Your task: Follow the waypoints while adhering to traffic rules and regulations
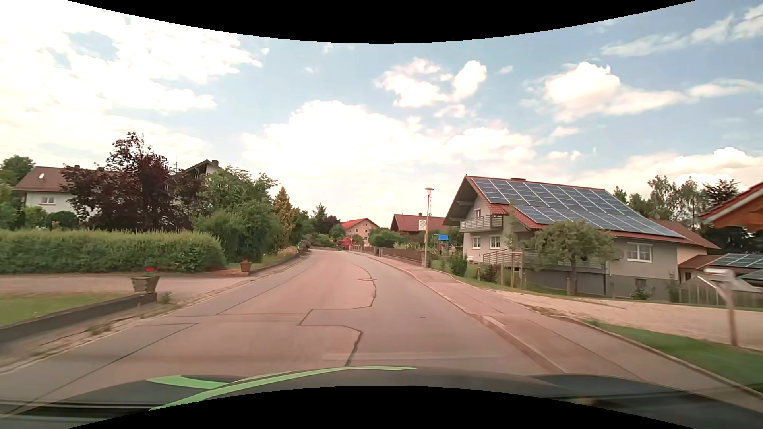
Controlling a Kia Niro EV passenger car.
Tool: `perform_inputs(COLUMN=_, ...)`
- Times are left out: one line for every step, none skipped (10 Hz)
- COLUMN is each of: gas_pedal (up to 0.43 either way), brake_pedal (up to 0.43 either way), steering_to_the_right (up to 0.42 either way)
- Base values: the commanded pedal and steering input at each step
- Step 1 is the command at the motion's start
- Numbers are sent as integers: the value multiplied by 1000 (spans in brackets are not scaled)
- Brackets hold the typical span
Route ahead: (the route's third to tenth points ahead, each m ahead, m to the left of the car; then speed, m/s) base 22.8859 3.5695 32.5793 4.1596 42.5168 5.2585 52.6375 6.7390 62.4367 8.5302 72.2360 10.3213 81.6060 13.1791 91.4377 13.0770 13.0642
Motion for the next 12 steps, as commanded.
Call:
perform_inputs(gas_pedal=59, brake_pedal=0, steering_to_the_right=-20)
perform_inputs(gas_pedal=59, brake_pedal=0, steering_to_the_right=-19)
perform_inputs(gas_pedal=59, brake_pedal=0, steering_to_the_right=-20)
perform_inputs(gas_pedal=59, brake_pedal=0, steering_to_the_right=-19)
perform_inputs(gas_pedal=59, brake_pedal=0, steering_to_the_right=-18)
perform_inputs(gas_pedal=59, brake_pedal=0, steering_to_the_right=-17)
perform_inputs(gas_pedal=59, brake_pedal=0, steering_to_the_right=-17)
perform_inputs(gas_pedal=59, brake_pedal=0, steering_to_the_right=-16)
perform_inputs(gas_pedal=59, brake_pedal=0, steering_to_the_right=-16)
perform_inputs(gas_pedal=59, brake_pedal=0, steering_to_the_right=-17)
perform_inputs(gas_pedal=59, brake_pedal=0, steering_to_the_right=-16)
perform_inputs(gas_pedal=59, brake_pedal=0, steering_to_the_right=-16)
